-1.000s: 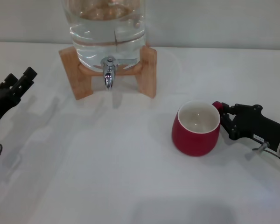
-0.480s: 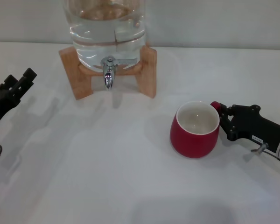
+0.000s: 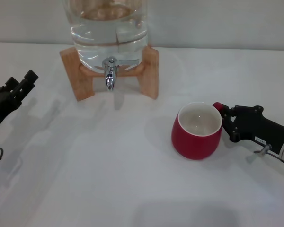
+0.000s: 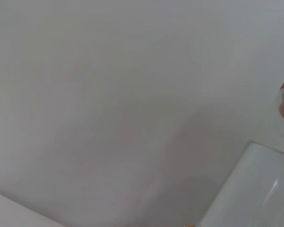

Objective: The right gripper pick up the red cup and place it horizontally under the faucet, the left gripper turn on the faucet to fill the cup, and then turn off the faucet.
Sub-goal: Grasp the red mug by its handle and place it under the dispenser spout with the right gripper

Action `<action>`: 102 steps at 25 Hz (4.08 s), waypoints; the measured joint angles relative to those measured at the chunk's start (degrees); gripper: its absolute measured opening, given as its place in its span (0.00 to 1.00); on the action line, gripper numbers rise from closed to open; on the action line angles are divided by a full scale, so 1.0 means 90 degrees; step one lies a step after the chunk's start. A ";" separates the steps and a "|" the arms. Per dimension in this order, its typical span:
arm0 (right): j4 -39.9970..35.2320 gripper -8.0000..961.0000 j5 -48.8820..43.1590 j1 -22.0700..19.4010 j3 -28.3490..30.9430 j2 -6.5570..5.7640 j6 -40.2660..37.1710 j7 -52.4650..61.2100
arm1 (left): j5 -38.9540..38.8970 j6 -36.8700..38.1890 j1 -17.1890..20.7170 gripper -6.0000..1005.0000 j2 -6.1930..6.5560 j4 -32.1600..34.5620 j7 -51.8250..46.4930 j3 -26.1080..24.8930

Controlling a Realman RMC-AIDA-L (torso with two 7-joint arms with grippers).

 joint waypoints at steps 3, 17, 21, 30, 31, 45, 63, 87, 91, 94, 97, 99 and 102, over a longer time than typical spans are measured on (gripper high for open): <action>-0.0001 0.11 0.0000 0.0020 0.0000 0.0000 0.0007 0.0006 | -0.0002 0.0008 0.0019 0.85 0.0002 -0.0001 0.0000 0.0000; 0.0096 0.11 0.0000 0.0236 0.0000 0.0000 0.0022 0.0155 | -0.0004 0.0056 0.0074 0.85 0.0010 -0.0001 0.0000 0.0019; 0.0312 0.11 -0.0005 0.0467 0.0001 0.0000 0.0066 0.0174 | 0.0011 0.0062 0.0035 0.85 0.0012 -0.0001 0.0000 0.0037; 0.0768 0.11 -0.0032 0.0871 0.0360 0.0000 -0.0034 -0.0187 | -0.0003 0.0081 0.0015 0.85 0.0013 -0.0001 0.0000 0.0039; 0.0858 0.11 -0.0048 0.0920 0.0471 0.0000 -0.0088 -0.0342 | -0.0004 0.0081 0.0013 0.85 0.0013 -0.0001 0.0000 0.0039; 0.1541 0.11 -0.3018 0.0910 0.4278 -0.0001 -0.1480 -0.1509 | -0.0005 0.0083 0.0005 0.85 0.0014 -0.0001 0.0000 0.0017; 0.2294 0.11 -0.4197 0.0981 0.5963 0.0000 -0.2666 -0.2299 | -0.0004 0.0091 0.0045 0.85 0.0023 -0.0001 0.0000 0.0014; 0.2716 0.11 -0.5203 0.1130 0.7329 0.0000 -0.3622 -0.2309 | 0.0016 0.0070 0.0008 0.85 0.0002 -0.0010 0.0000 0.0038; 0.2828 0.11 -0.5206 0.1167 0.7335 0.0000 -0.3681 -0.2309 | 0.0016 0.0075 0.0008 0.85 0.0003 -0.0010 0.0000 0.0038; 0.2859 0.11 -0.5210 0.1187 0.7379 0.0000 -0.3701 -0.2309 | 0.0016 0.0075 0.0012 0.85 0.0002 -0.0011 0.0000 0.0039; 0.2866 0.11 -0.5211 0.1195 0.7392 0.0000 -0.3743 -0.2309 | 0.0016 0.0054 0.0029 0.85 0.0002 -0.0011 0.0000 0.0039; 0.2855 0.11 -0.5212 0.1203 0.7392 0.0000 -0.3807 -0.2308 | 0.0011 0.0045 0.0037 0.85 0.0002 -0.0011 0.0000 0.0038; 0.2851 0.11 -0.5212 0.1230 0.7372 0.0000 -0.3985 -0.2309 | 0.0001 0.0036 0.0042 0.85 -0.0003 -0.0010 0.0000 0.0039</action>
